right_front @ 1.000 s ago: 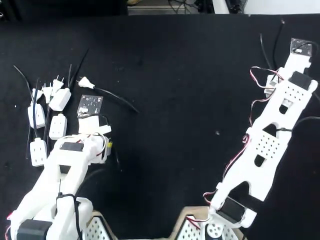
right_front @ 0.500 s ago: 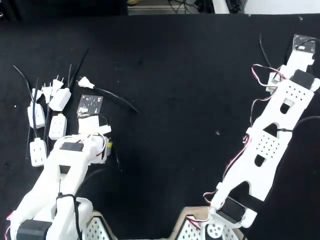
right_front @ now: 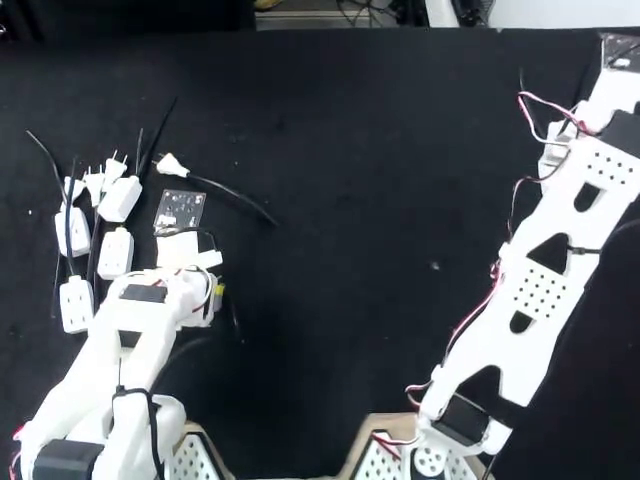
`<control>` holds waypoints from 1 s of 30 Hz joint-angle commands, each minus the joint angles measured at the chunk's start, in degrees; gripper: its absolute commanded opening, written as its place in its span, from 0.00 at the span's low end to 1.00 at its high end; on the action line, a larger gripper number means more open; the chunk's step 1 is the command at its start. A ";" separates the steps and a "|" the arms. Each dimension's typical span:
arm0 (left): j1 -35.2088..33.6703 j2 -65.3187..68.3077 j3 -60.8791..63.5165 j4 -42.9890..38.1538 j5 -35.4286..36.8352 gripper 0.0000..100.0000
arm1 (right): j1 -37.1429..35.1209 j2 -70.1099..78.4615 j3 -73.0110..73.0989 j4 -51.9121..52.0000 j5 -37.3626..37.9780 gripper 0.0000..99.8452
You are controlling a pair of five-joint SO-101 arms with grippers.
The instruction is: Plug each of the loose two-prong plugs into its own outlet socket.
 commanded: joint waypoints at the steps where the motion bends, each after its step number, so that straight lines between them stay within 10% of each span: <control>1: 0.48 -0.97 -0.22 -0.53 -0.44 0.18 | -1.23 -5.49 -0.04 2.20 -0.44 0.28; 17: 0.48 -0.97 -0.31 -0.62 -0.44 0.18 | -11.78 -42.07 66.24 1.41 3.60 0.28; 30: 0.40 -0.97 -0.31 -0.62 -0.44 0.18 | -40.35 -69.14 114.59 -21.63 -2.64 0.28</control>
